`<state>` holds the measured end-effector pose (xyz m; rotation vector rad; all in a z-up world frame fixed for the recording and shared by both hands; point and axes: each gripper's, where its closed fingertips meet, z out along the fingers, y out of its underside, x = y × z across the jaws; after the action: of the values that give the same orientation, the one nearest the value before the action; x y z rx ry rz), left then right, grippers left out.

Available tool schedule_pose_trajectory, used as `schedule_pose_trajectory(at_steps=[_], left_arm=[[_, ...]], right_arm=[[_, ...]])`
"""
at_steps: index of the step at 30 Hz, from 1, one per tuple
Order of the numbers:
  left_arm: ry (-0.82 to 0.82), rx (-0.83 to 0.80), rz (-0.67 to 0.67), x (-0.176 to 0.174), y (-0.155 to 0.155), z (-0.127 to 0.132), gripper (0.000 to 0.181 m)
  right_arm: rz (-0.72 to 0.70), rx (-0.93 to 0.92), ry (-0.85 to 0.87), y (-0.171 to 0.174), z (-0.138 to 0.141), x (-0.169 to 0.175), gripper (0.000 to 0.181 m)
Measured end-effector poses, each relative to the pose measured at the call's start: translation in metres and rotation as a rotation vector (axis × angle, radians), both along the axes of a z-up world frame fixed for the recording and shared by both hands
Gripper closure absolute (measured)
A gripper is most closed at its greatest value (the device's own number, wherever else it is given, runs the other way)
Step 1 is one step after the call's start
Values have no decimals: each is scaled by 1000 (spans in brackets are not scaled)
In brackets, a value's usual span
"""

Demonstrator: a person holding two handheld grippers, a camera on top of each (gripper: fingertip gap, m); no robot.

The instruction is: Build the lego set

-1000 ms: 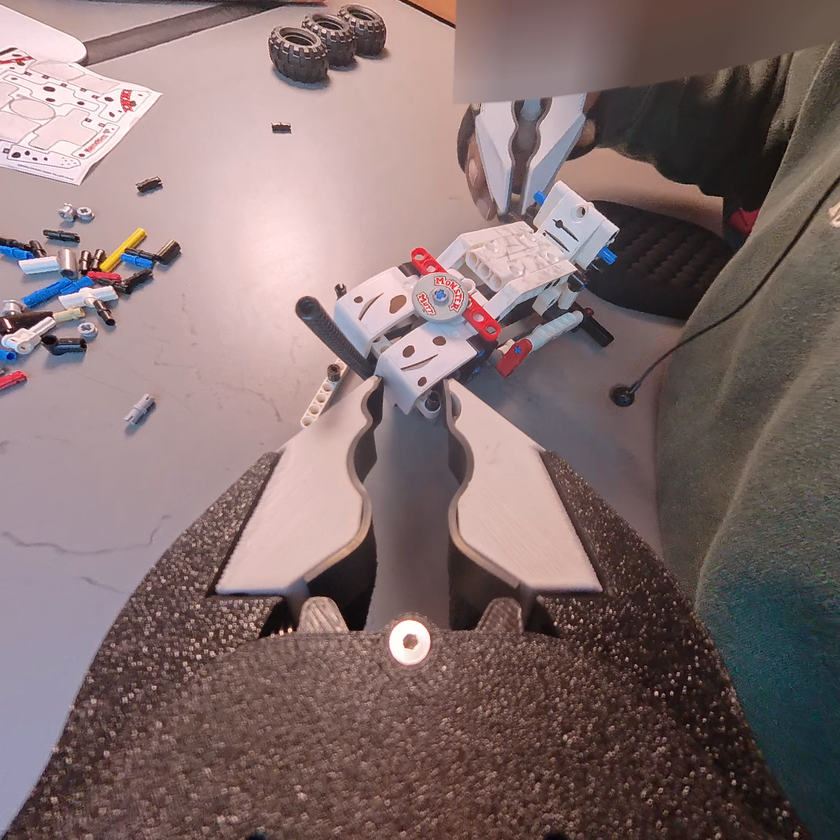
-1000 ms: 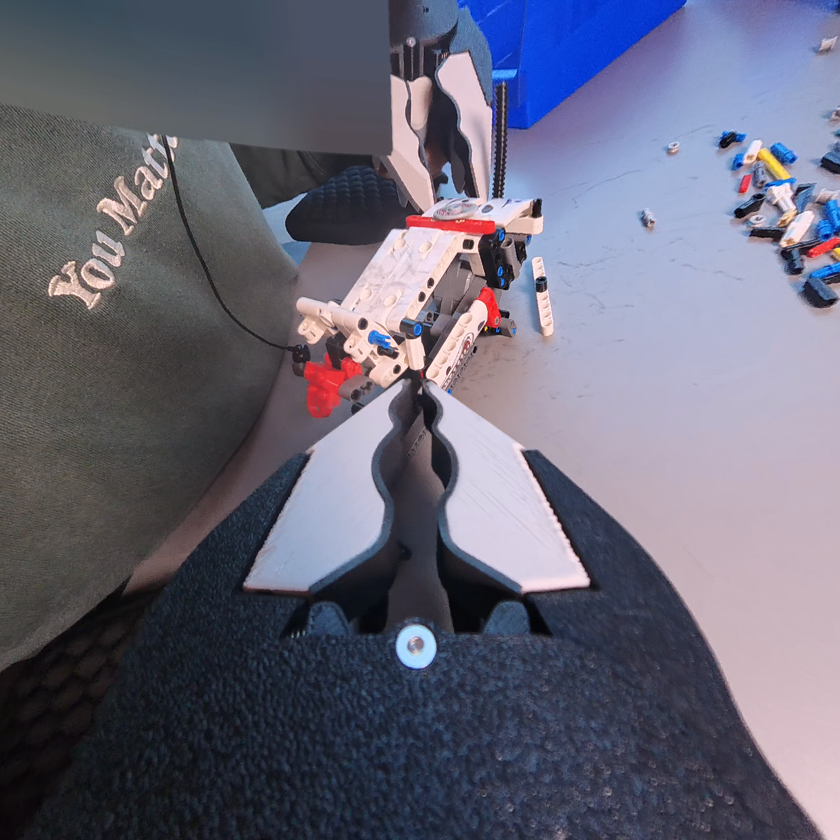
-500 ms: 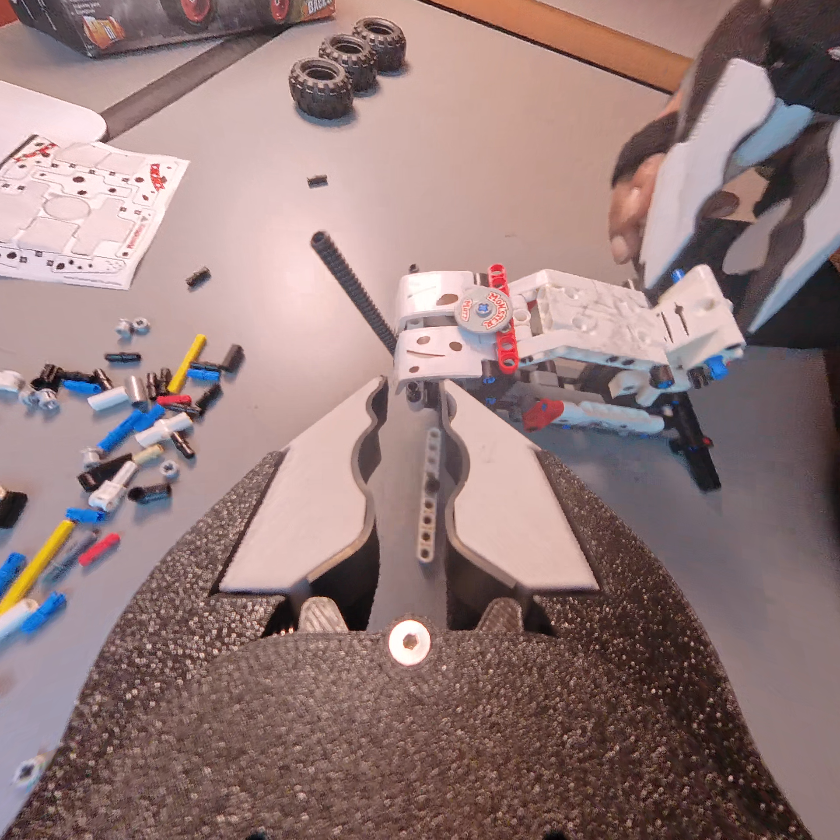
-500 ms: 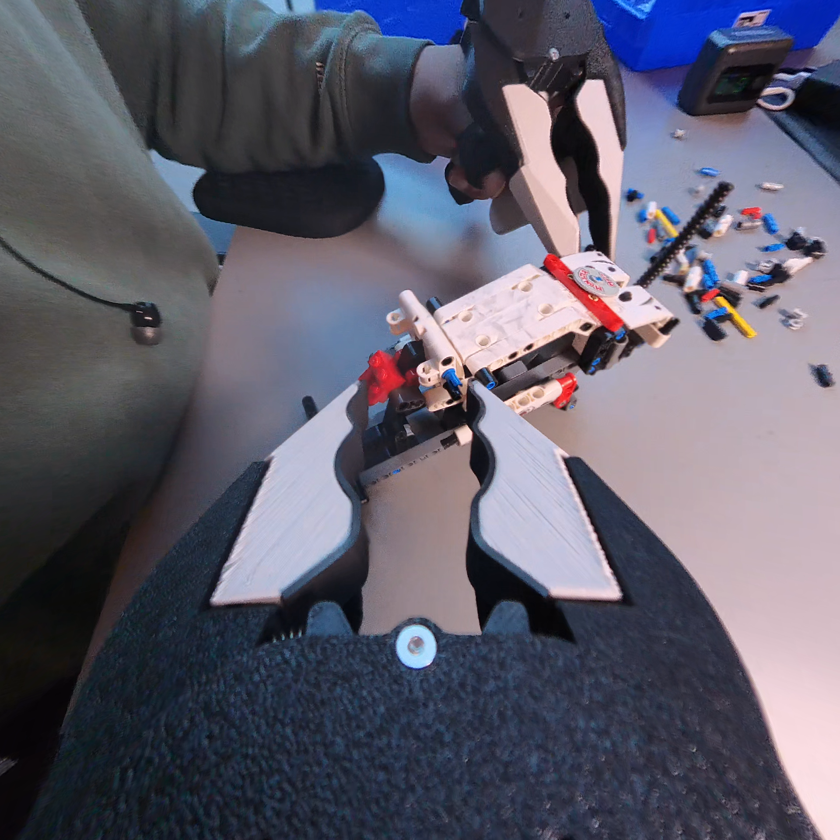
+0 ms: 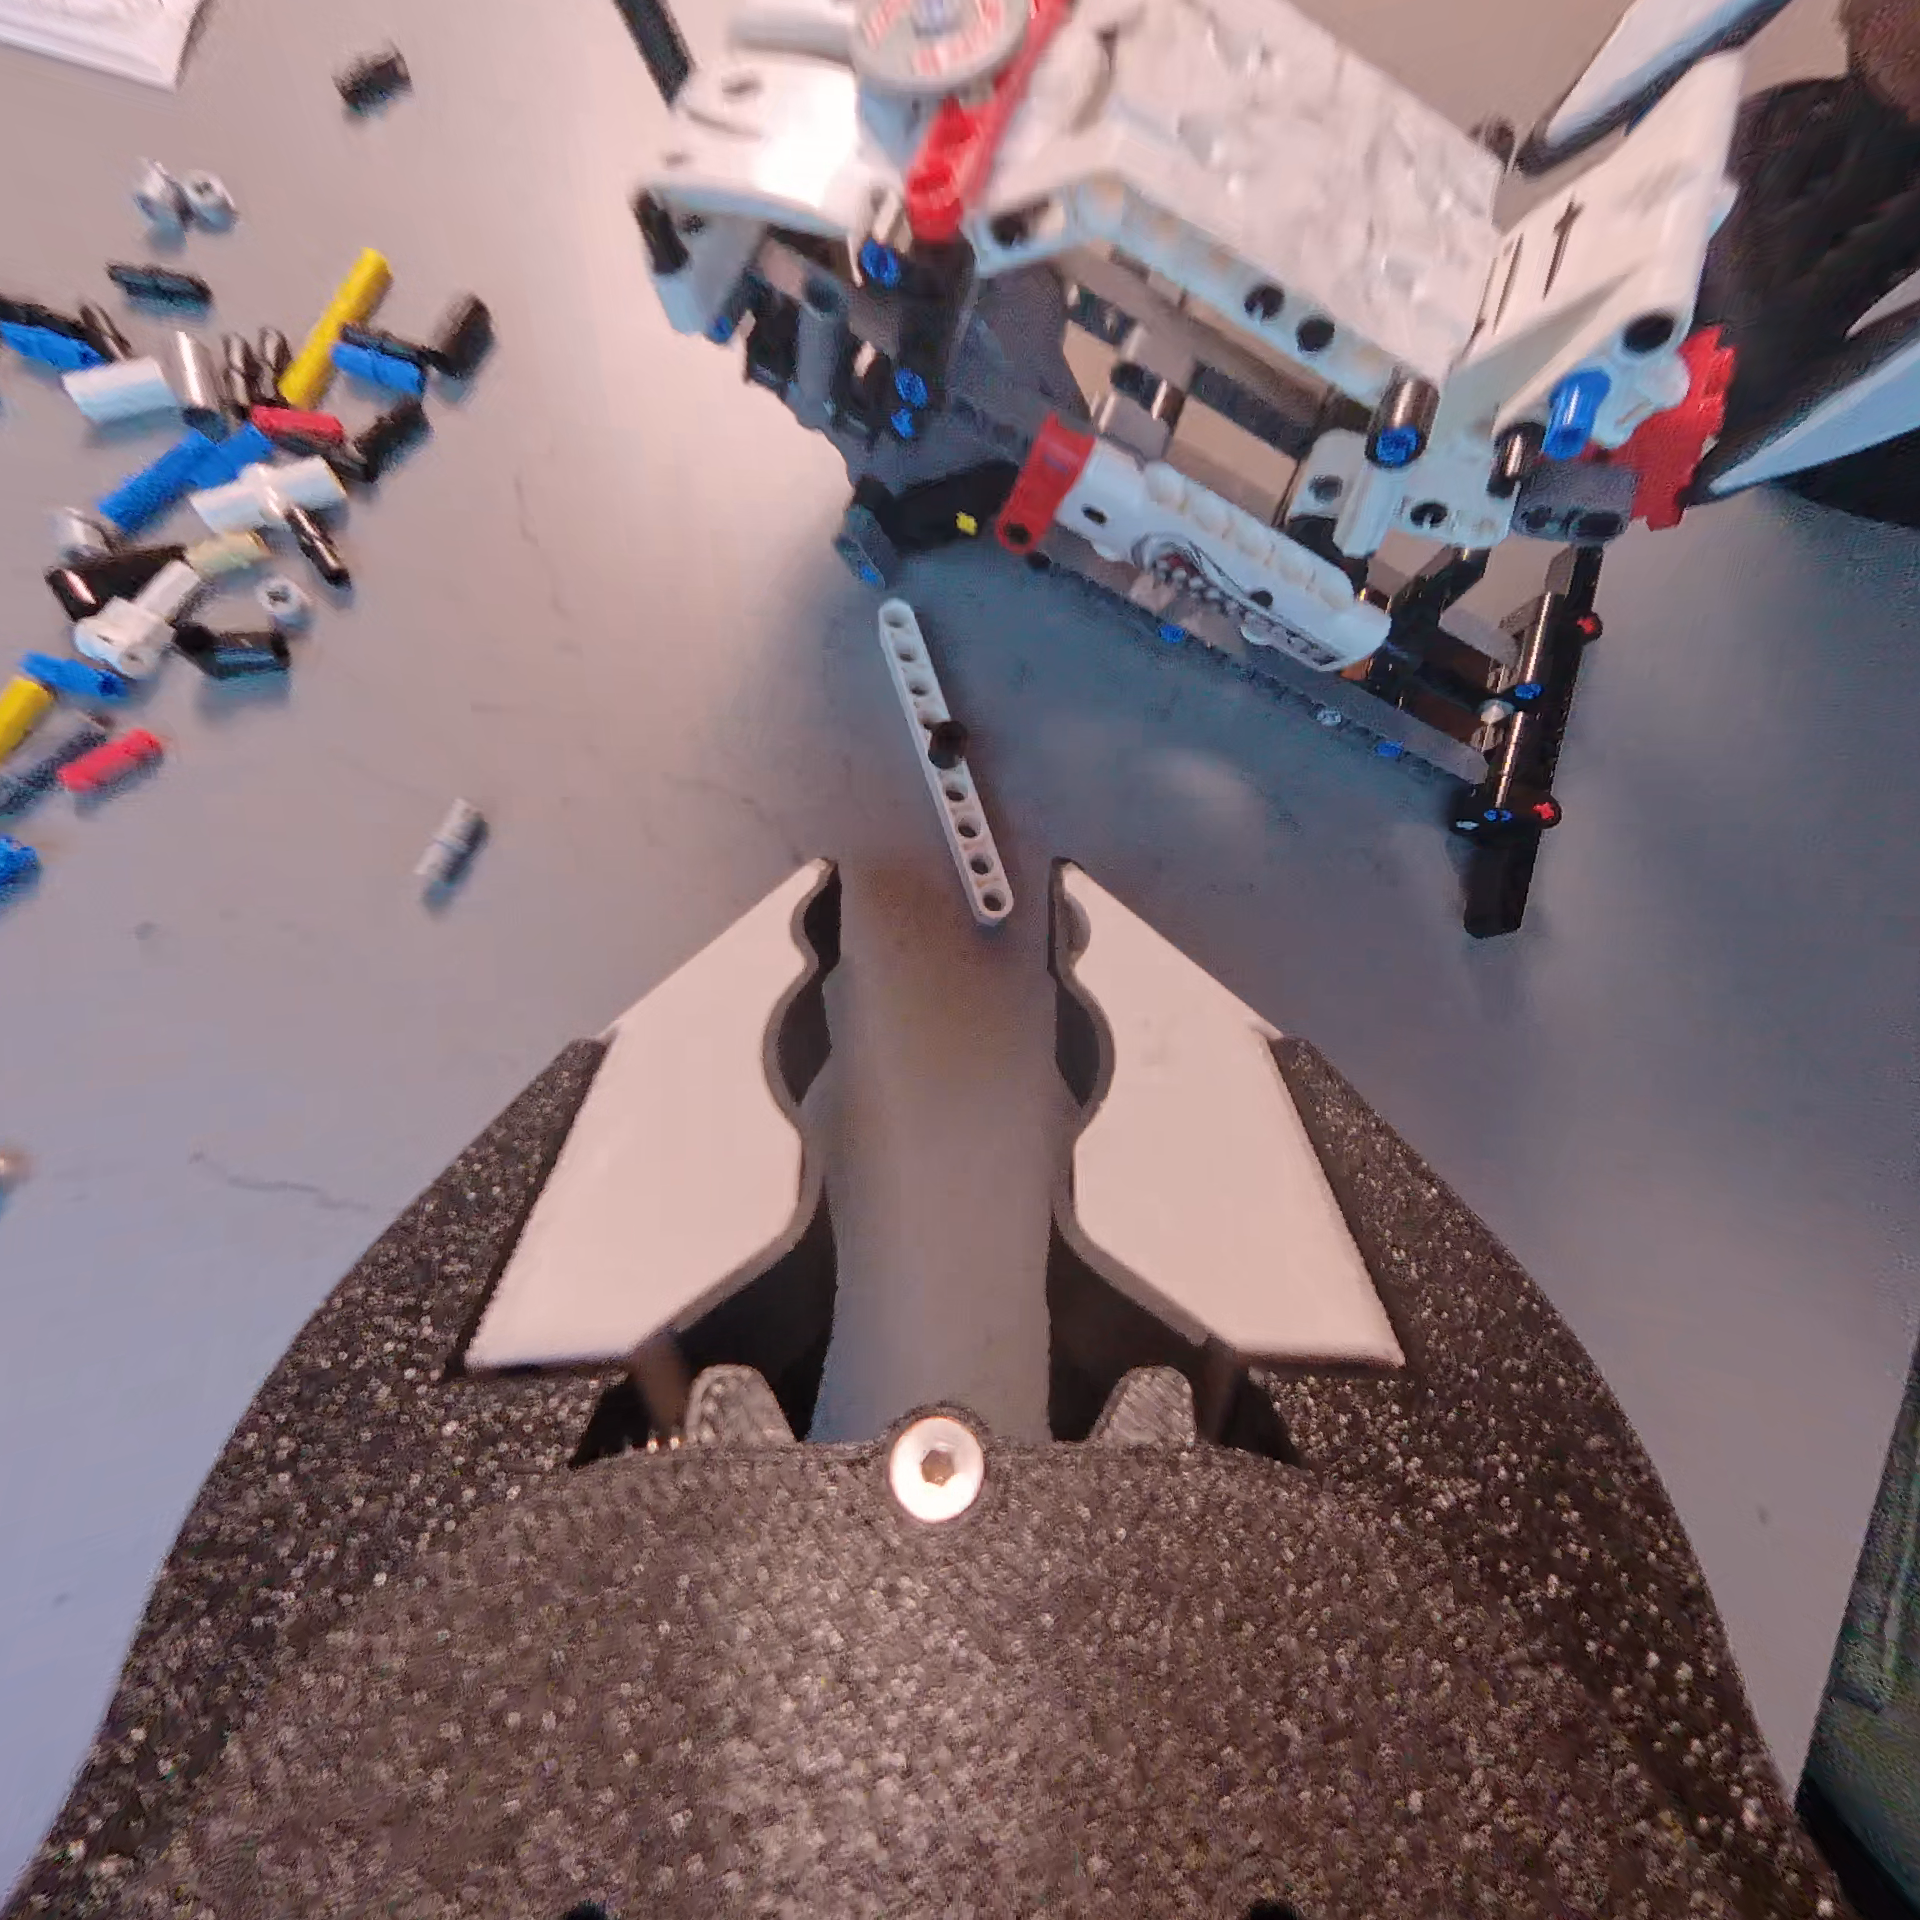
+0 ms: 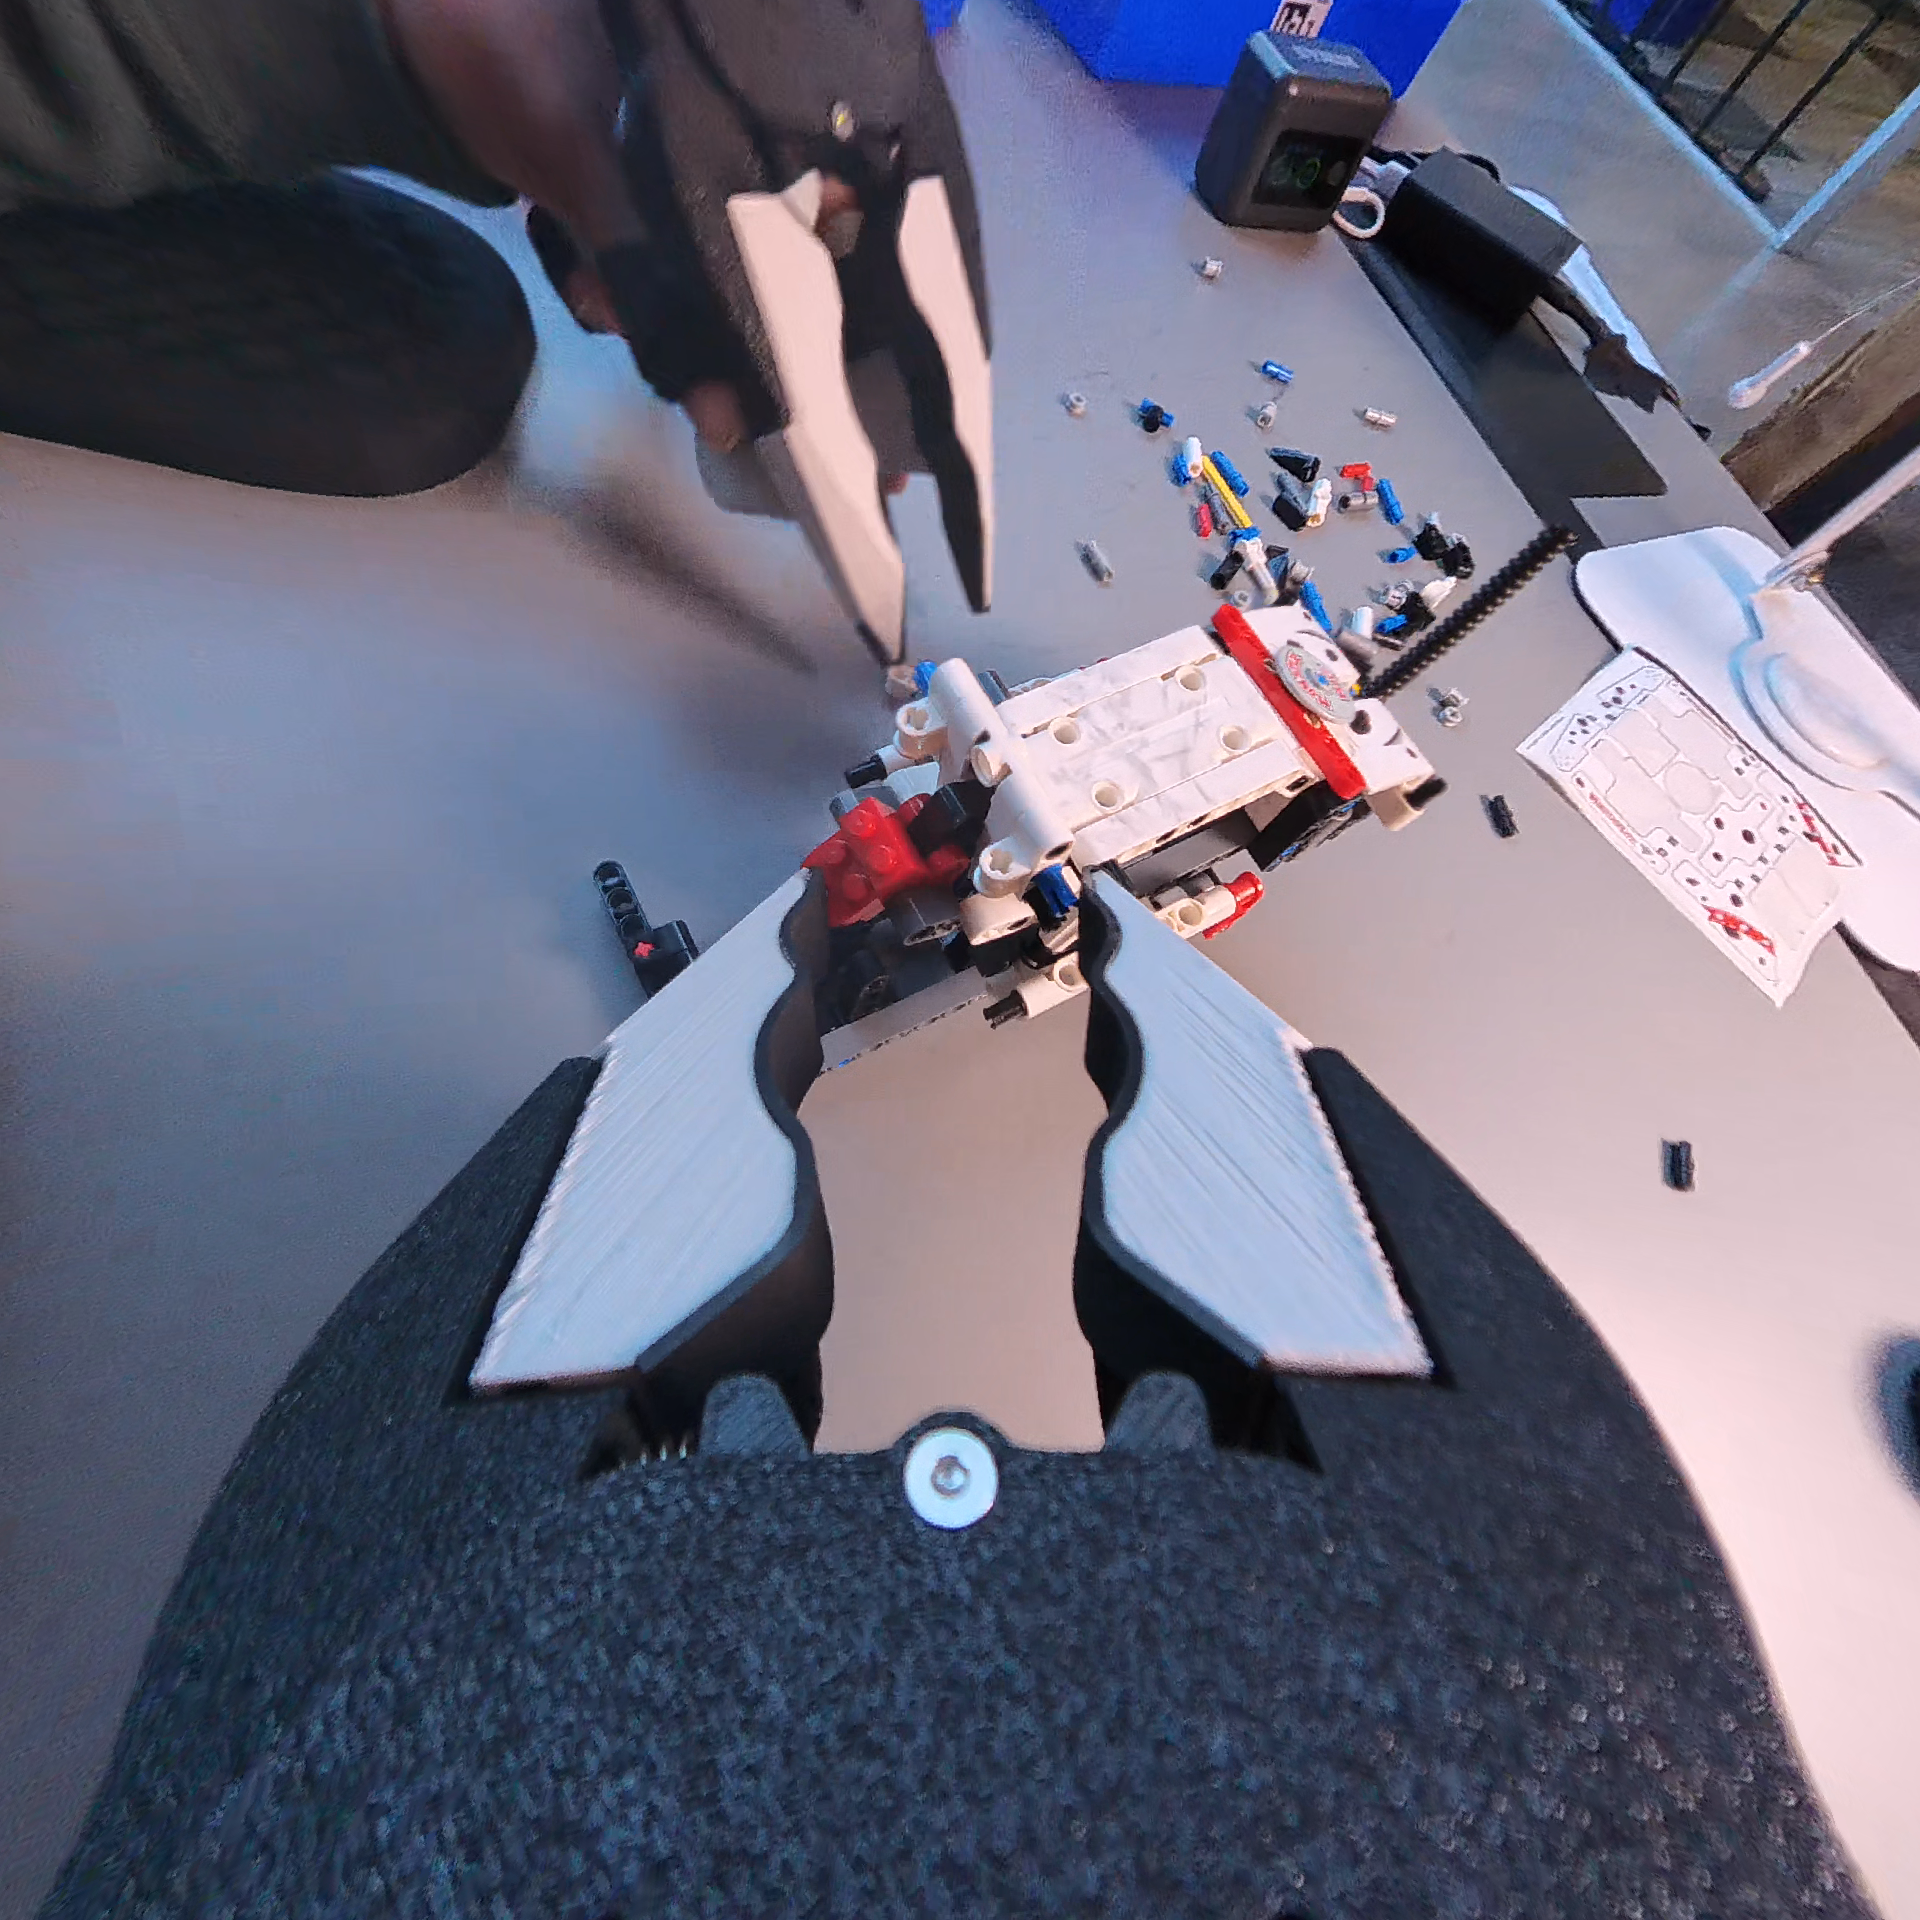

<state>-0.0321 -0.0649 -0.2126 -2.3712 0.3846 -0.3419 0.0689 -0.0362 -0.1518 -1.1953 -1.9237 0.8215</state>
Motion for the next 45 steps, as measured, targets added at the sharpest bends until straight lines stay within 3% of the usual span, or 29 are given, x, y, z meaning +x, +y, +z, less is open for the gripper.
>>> schedule_pose_trajectory(at_steps=[2,5,9,11,13,19,22,26,30,35,38,41,43,45], left_arm=[[-10,-13,32,6,2,-11,141],[94,0,53,-3,7,-13,161],[164,37,-31,2,6,-14,174],[283,76,-84,-2,0,-12,174],[381,140,-125,-4,-9,-3,174],[540,466,-325,53,-47,46,174],[678,559,-359,73,-50,53,174],[795,659,-381,93,-45,61,174],[840,684,-399,98,-40,61,174],[761,680,-410,98,-35,54,173],[562,623,-385,93,-37,53,168],[383,484,-337,79,-37,44,158],[233,446,-320,79,-36,45,155],[111,428,-301,81,-32,50,152]], right_arm=[[-1,7,6,4,0,-7,134],[-1,5,20,11,0,-17,134],[-21,2,80,17,2,-23,132],[-30,9,97,17,3,-15,129],[-42,13,114,15,6,-1,131],[18,-73,115,-23,11,34,151],[67,-167,121,-47,19,31,150],[82,-190,66,-53,12,20,150],[126,-171,54,-54,4,21,170],[165,-68,102,-50,-3,21,171],[188,76,150,-38,-9,21,172],[233,61,150,-36,-6,21,171],[221,160,120,-20,-9,18,171],[252,143,125,-19,-3,15,172]])
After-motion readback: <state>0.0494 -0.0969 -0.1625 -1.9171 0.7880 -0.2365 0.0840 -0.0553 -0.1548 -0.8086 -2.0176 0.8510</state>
